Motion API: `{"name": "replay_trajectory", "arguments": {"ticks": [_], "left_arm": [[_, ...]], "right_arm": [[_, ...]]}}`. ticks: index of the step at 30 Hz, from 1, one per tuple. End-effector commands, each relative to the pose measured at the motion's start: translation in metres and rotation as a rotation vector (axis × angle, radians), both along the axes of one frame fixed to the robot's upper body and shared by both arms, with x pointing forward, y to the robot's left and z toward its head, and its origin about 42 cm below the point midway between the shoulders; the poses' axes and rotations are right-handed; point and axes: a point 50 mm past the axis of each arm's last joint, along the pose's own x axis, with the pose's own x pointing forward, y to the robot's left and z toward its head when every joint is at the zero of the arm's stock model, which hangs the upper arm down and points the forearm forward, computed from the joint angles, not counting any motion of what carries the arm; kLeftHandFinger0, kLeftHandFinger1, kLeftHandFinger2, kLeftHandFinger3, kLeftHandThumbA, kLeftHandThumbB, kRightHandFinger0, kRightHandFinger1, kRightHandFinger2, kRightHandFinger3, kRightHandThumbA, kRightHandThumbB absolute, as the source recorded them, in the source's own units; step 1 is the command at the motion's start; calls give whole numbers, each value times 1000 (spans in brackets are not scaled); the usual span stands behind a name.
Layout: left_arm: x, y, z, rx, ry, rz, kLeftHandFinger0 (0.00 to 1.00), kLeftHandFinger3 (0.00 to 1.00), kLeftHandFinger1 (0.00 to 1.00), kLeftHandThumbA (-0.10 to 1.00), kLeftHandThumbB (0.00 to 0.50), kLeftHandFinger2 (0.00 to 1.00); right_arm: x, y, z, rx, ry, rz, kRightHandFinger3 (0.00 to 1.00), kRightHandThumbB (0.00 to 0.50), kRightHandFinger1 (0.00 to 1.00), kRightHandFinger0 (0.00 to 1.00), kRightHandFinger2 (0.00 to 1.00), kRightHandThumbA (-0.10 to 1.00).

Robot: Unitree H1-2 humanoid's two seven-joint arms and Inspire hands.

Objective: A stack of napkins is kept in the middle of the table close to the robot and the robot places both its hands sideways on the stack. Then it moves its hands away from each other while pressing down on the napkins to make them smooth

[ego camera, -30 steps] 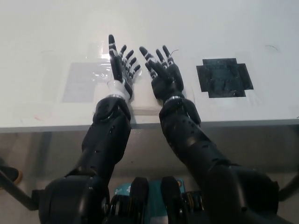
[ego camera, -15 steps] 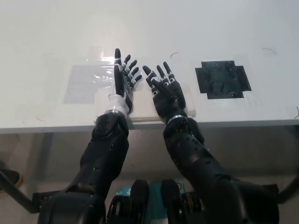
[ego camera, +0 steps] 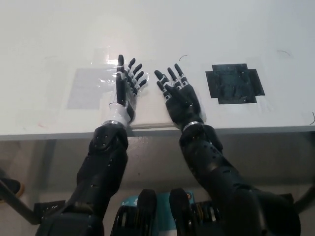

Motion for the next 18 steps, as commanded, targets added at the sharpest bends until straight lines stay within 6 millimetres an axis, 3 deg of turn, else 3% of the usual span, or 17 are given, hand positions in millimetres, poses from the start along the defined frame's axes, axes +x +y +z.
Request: {"name": "replay_trajectory", "arguments": {"ticks": [1, 5, 7, 13, 14, 15, 16, 18], "left_arm": [[-4, 50, -15, 9, 60, 65, 1000, 1000, 1000, 1000, 214, 1000], [-4, 72, -8, 5, 46, 76, 1000, 1000, 1000, 1000, 210, 1000], [-4, 81, -4, 24, 20, 79, 1000, 1000, 1000, 1000, 181, 1000], [-5, 106, 14, 55, -50, 69, 1000, 1000, 1000, 1000, 179, 1000], [-5, 109, 17, 64, -58, 69, 1000, 1000, 1000, 1000, 188, 1000], [-5, 111, 19, 71, -63, 68, 1000, 1000, 1000, 1000, 229, 1000], [-5, 117, 26, 94, -86, 68, 1000, 1000, 1000, 1000, 203, 1000], [-8, 126, 32, 116, -97, 73, 1000, 1000, 1000, 1000, 220, 1000]], "right_arm": [[3, -39, -12, -11, 6, -55, 1000, 237, 1000, 1000, 1000, 1000], [7, -57, -10, -21, -23, -84, 1000, 225, 1000, 1000, 1000, 1000], [9, -64, -8, -27, -36, -99, 1000, 222, 1000, 1000, 1000, 1000], [12, -85, -8, -33, -58, -133, 1000, 223, 1000, 1000, 1000, 1000], [12, -87, -8, -28, -54, -139, 1000, 226, 1000, 1000, 1000, 1000], [12, -89, -9, -24, -49, -145, 1000, 231, 1000, 1000, 1000, 1000], [12, -93, -10, -27, -48, -150, 1000, 224, 1000, 1000, 1000, 1000], [11, -96, -13, -39, -45, -155, 1000, 225, 1000, 1000, 1000, 1000]]}}
